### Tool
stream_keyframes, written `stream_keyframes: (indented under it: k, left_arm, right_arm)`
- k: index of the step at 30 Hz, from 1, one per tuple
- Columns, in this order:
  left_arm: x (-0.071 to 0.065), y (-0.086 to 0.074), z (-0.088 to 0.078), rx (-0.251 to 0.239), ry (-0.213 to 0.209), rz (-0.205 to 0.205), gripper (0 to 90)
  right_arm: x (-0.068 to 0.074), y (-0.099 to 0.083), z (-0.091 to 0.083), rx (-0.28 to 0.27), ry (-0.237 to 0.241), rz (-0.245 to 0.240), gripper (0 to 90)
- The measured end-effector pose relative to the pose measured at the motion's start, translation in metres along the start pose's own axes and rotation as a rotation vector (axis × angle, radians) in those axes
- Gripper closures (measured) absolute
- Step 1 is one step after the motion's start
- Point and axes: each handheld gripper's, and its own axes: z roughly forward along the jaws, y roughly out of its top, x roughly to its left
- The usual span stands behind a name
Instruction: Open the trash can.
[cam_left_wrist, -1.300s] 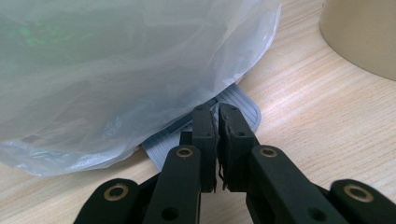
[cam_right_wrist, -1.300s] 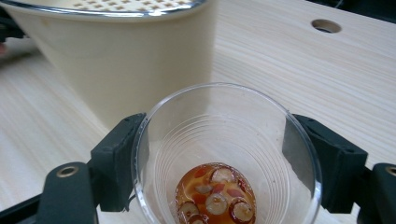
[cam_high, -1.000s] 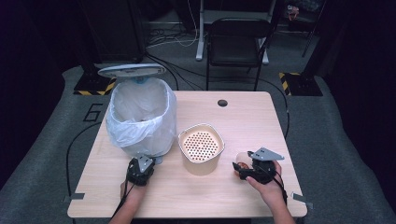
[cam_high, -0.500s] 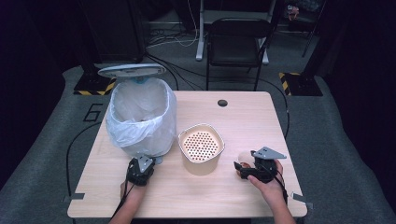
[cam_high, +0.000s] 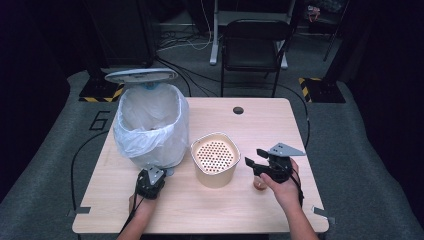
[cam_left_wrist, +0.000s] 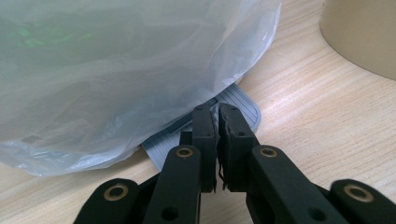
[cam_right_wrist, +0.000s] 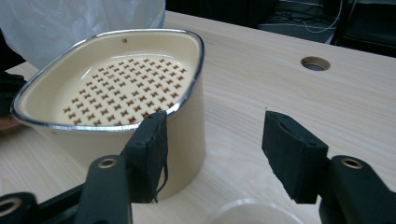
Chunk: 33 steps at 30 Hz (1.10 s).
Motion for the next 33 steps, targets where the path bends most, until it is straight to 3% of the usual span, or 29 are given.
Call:
stream_keyframes:
  k: [8,10,12,19,29,33]
  left_arm:
    - [0.0,0.0,0.0,-0.001,0.001,0.001,85.5]
    - [0.0,0.0,0.0,-0.001,0.001,0.002,85.5]
    - [0.0,0.0,0.0,-0.001,-0.001,0.002,85.5]
    - [0.0,0.0,0.0,-0.001,0.001,0.001,85.5]
    - [0.0,0.0,0.0,0.0,0.0,0.002,85.5]
    - [0.0,0.0,0.0,-0.001,0.0,0.001,85.5]
  right_arm:
    - [0.016,0.018,0.023,-0.009,0.019,-0.025,45.8]
    - [0.017,0.02,0.026,0.007,0.009,-0.036,53.8]
    - [0.018,0.02,0.031,0.024,0.006,-0.032,56.3]
    - [0.016,0.018,0.045,0.074,0.026,0.046,68.6]
    - [0.011,0.023,0.042,0.078,0.044,0.039,75.9]
    - [0.012,0.027,0.044,0.107,0.025,0.023,75.7]
